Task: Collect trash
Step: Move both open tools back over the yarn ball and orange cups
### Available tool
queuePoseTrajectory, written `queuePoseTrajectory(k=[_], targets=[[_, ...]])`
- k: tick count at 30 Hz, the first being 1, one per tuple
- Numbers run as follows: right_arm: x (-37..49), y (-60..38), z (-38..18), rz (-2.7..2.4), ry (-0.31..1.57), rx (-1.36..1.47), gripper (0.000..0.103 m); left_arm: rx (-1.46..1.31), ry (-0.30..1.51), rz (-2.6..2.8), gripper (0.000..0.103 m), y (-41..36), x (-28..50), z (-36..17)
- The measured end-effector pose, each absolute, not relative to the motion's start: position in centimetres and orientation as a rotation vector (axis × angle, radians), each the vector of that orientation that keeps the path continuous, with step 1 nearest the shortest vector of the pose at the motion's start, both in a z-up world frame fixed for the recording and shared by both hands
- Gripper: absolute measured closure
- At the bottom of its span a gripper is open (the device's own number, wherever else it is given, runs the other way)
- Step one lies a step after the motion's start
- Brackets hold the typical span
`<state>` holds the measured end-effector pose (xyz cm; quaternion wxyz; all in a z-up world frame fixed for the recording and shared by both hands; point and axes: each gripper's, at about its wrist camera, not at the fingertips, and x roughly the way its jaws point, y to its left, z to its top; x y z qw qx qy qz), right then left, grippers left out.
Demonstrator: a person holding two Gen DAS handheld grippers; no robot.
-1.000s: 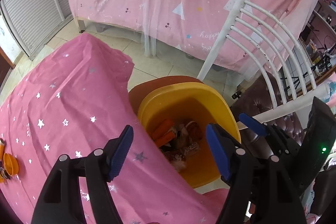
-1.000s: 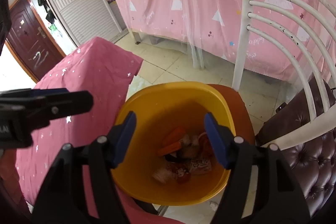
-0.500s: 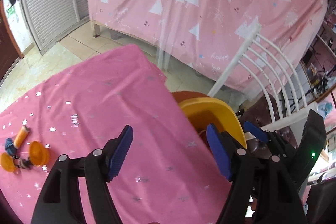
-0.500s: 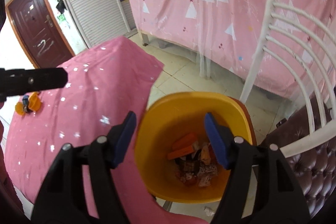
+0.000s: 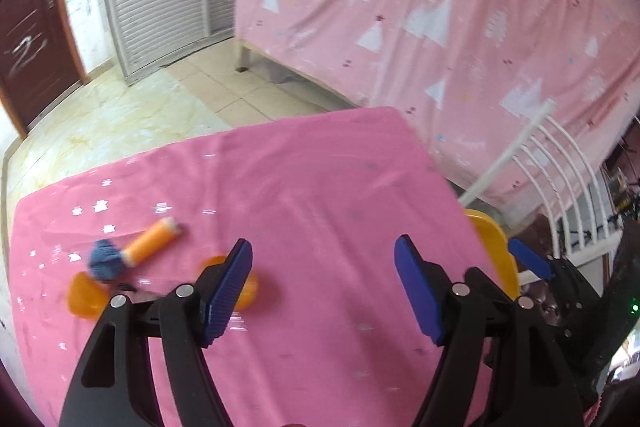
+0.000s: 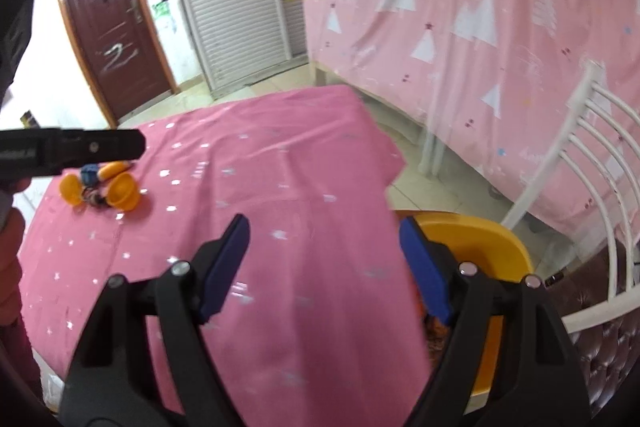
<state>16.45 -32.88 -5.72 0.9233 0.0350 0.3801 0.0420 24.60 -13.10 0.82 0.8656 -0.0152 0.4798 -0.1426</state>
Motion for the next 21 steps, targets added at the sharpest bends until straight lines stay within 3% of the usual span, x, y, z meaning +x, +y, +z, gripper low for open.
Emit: queuePoseTrajectory(k=[21], targets=[[20.5, -20.1, -5.3, 0.249, 0.823, -0.036, 0.029, -0.083, 1.047, -0.139, 0.035, 0.3, 28.4, -2.0]])
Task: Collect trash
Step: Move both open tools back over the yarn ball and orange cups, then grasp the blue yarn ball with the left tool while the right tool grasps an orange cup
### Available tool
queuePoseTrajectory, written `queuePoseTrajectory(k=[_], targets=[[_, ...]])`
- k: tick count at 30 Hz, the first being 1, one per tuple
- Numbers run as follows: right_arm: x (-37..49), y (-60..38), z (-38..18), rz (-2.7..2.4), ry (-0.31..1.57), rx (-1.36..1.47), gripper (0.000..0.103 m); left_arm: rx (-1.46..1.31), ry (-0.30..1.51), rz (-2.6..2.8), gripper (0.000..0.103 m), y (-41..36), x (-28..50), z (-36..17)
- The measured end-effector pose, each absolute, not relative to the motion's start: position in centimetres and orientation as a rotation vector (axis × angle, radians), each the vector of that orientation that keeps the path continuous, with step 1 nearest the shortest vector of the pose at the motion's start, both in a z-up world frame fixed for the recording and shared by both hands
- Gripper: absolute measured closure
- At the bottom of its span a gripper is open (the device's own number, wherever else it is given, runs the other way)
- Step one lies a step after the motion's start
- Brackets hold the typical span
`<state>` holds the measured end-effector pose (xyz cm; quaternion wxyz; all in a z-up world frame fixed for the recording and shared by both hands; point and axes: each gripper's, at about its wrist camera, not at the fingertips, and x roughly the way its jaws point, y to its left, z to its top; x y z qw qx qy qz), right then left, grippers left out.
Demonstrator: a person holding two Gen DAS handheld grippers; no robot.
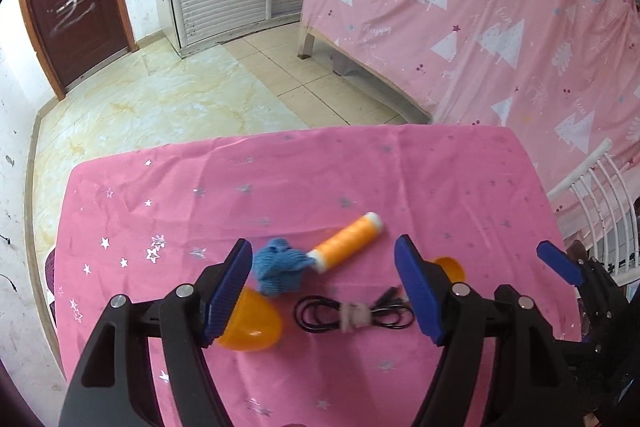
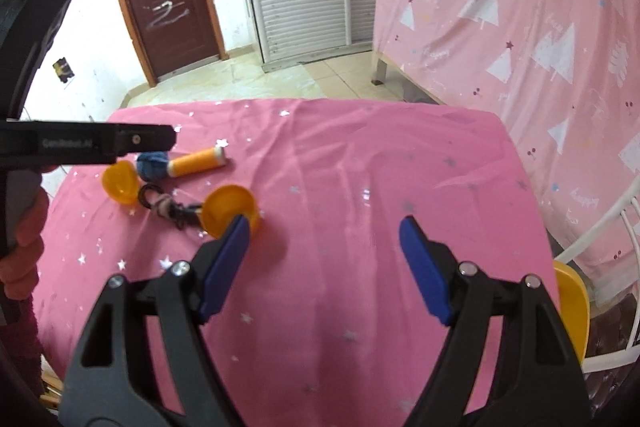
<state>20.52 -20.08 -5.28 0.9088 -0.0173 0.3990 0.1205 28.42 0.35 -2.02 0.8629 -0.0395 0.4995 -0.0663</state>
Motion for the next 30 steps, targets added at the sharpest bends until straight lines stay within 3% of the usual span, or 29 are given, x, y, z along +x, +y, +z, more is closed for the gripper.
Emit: queuePoseTrajectory(k=[8, 19, 30], targets=[[21.3, -18.5, -5.4, 0.26, 0.832, -0.033, 0.029, -0.07, 1.065, -0.139, 0.037, 0.8, 28.6, -3.3], [21.8, -17.0, -5.8, 0.28, 0.848, -0.05, 0.029, -0.072, 1.101, -0.148, 0.077, 1.6, 28.7, -5.0], [21.9, -14.4, -6.6, 0.305, 0.866, -0.092, 0.029, -0.049, 1.077, -0.164, 0.078, 2.1, 27.1, -5.3]])
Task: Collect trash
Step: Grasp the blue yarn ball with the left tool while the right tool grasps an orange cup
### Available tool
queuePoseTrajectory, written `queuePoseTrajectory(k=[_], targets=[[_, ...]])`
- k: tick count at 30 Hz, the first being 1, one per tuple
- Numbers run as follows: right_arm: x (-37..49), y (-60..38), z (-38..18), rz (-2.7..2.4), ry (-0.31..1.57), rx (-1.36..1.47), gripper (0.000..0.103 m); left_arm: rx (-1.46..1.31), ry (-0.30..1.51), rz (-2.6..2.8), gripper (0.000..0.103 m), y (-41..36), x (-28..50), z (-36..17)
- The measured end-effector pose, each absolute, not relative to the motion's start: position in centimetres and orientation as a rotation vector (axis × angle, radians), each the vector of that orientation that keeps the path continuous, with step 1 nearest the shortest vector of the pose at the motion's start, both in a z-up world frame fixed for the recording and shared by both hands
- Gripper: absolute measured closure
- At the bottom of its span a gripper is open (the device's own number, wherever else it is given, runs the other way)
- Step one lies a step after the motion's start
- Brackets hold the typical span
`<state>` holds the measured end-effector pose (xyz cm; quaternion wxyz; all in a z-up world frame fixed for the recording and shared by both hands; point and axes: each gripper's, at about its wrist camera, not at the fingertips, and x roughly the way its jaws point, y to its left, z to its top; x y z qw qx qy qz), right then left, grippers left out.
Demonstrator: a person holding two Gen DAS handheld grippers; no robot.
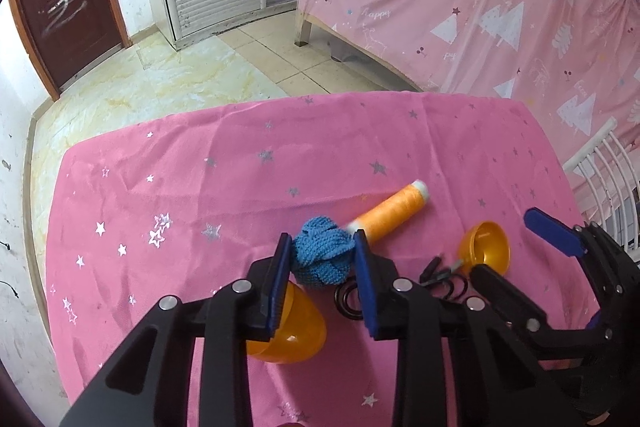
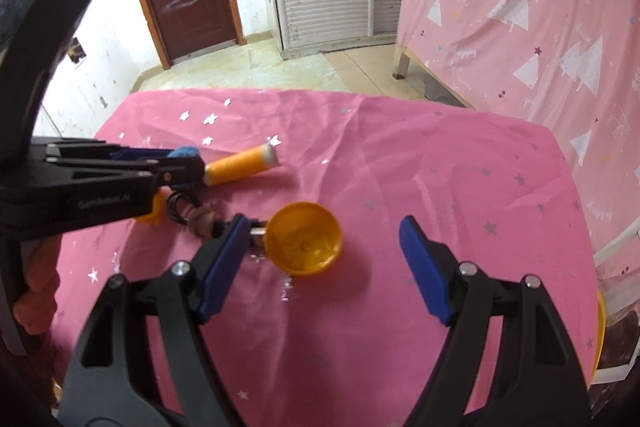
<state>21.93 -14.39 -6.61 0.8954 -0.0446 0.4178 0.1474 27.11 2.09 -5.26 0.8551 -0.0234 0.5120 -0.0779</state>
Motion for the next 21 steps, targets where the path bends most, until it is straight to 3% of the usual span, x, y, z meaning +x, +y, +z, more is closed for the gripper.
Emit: queuePoseTrajectory(k=[9, 12, 21], targets=[[22.9, -14.3, -7.5, 0.302, 0.898, -0.071, 0.039, -0.055, 1.066, -0.166, 0.078, 4.0, 24.1, -5.2], [23.2, -14.0, -8.0, 0.302, 0.916, -0.073, 0.062, -0.062, 1.064, -0.163, 0.078, 4.2, 23.4, -5.2], [22.0, -14.6, -7.4, 0.297, 0.881, -0.067, 0.063, -0.061, 1.039, -0.163, 0.079, 4.1, 21.2, -5.1]])
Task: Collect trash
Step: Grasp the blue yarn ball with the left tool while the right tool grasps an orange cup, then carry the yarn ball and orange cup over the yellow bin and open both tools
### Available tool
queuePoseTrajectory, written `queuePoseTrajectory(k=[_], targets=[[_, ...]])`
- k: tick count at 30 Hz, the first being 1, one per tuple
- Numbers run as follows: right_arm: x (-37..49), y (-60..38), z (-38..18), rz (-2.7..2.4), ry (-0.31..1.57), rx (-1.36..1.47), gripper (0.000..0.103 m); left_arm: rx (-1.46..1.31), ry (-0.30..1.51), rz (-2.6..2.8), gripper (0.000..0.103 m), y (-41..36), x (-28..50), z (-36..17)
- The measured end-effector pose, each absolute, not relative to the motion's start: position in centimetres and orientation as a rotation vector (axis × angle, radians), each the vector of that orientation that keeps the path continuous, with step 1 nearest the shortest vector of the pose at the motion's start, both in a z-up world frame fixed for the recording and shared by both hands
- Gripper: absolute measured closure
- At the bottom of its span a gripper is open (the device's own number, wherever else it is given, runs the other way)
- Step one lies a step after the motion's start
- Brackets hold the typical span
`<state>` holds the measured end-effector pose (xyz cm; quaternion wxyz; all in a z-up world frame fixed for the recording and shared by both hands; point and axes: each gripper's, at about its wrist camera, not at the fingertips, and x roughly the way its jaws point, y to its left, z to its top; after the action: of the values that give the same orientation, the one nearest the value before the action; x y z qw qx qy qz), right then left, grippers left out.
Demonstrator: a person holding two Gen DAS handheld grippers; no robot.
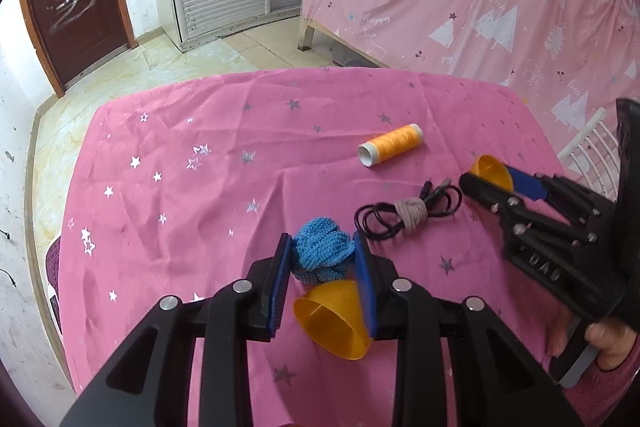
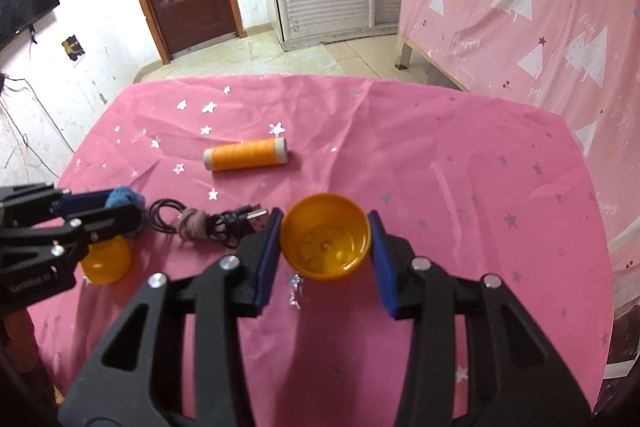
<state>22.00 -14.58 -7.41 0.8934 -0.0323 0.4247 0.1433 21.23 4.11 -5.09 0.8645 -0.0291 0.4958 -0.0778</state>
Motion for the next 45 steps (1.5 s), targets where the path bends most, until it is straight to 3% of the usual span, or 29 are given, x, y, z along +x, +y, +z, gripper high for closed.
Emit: queuePoseTrajectory(k=[10, 20, 45], targets=[[19.1, -17.3, -5.4, 0.288, 0.821, -0.052, 0.063, -0.068, 0.987, -0.157, 0.08, 4.6, 16.6, -4.0], [16.6, -22.5, -4.0, 0.222, 0.761, 0.0, 0.063, -0.02, 0.888, -0.192, 0.08, 1.9, 11.6, 0.3], [11.5, -43.1, -6.0, -0.039, 0.717, 0.18, 0.063, 0.168, 0.864, -0.45, 0.079, -20.5, 12.1, 1.8]])
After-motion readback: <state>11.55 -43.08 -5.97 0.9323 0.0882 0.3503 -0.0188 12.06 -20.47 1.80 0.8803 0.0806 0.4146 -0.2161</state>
